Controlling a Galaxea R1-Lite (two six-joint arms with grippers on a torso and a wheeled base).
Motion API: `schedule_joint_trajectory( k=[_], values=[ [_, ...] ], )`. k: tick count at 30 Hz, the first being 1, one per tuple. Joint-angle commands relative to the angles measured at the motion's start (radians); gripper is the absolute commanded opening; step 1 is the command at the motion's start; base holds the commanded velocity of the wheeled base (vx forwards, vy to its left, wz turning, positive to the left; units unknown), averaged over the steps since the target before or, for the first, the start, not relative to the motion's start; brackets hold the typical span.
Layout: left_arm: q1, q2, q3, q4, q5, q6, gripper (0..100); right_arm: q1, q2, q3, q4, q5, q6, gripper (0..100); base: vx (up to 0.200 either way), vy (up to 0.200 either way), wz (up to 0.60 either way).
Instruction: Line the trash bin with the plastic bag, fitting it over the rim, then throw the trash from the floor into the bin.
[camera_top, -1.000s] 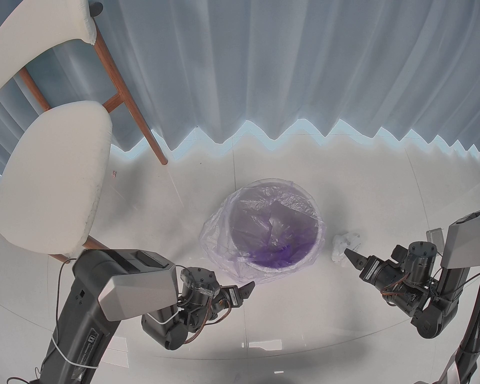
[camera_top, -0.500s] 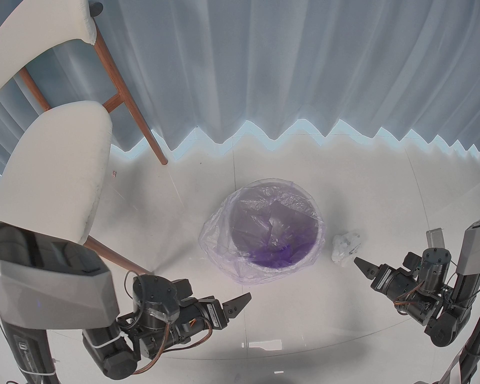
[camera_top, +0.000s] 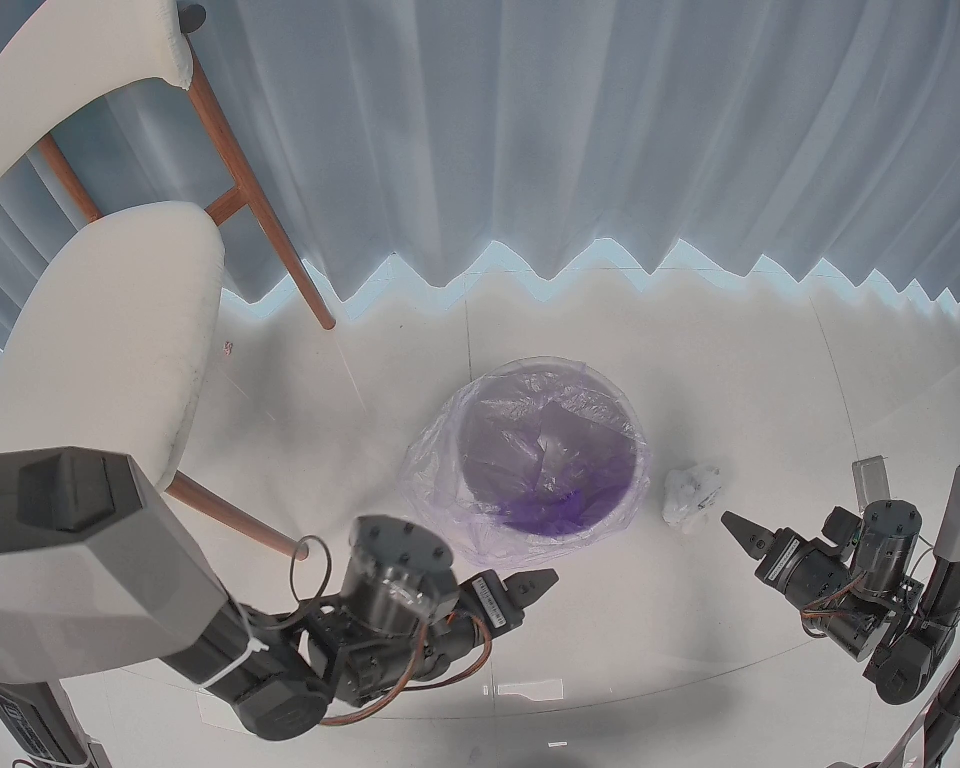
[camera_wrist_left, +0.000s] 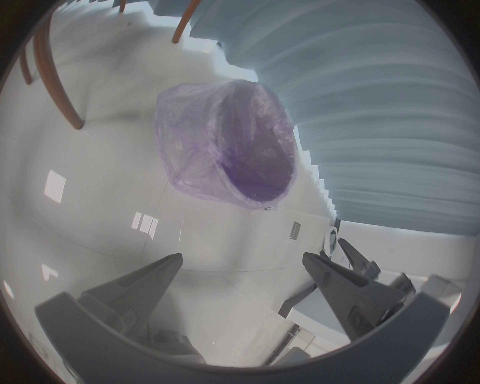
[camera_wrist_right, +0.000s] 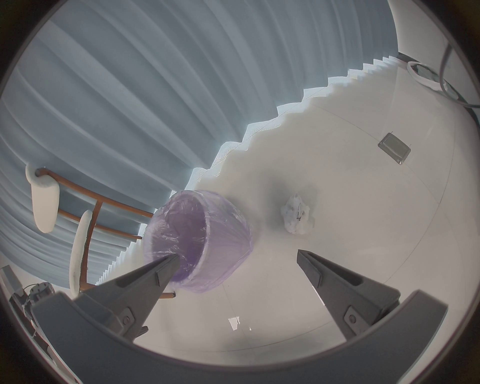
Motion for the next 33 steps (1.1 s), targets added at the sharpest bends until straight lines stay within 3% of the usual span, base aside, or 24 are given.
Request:
schedule_joint_trajectory(
  k=[1,7,14,33],
  values=[
    [-0.014,0.092,-0.448,0.447,0.025,-0.215,100,0.007,-0.023,0.017,-0.013,-0.03,0.042,100,0.0,0.0,0.0],
    [0.003,0.244,-0.692,0.591,0.076,-0.311,100,0.007,-0.023,0.017,-0.013,-0.036,0.042,100,0.0,0.0,0.0],
    [0.006,0.318,-0.846,0.725,0.077,-0.421,100,0.006,-0.02,0.017,-0.013,-0.037,0.048,100,0.0,0.0,0.0],
    [0.04,0.407,-0.981,0.824,0.094,-0.446,100,0.007,-0.008,0.017,-0.012,-0.039,0.054,100,0.0,0.0,0.0]
  ],
)
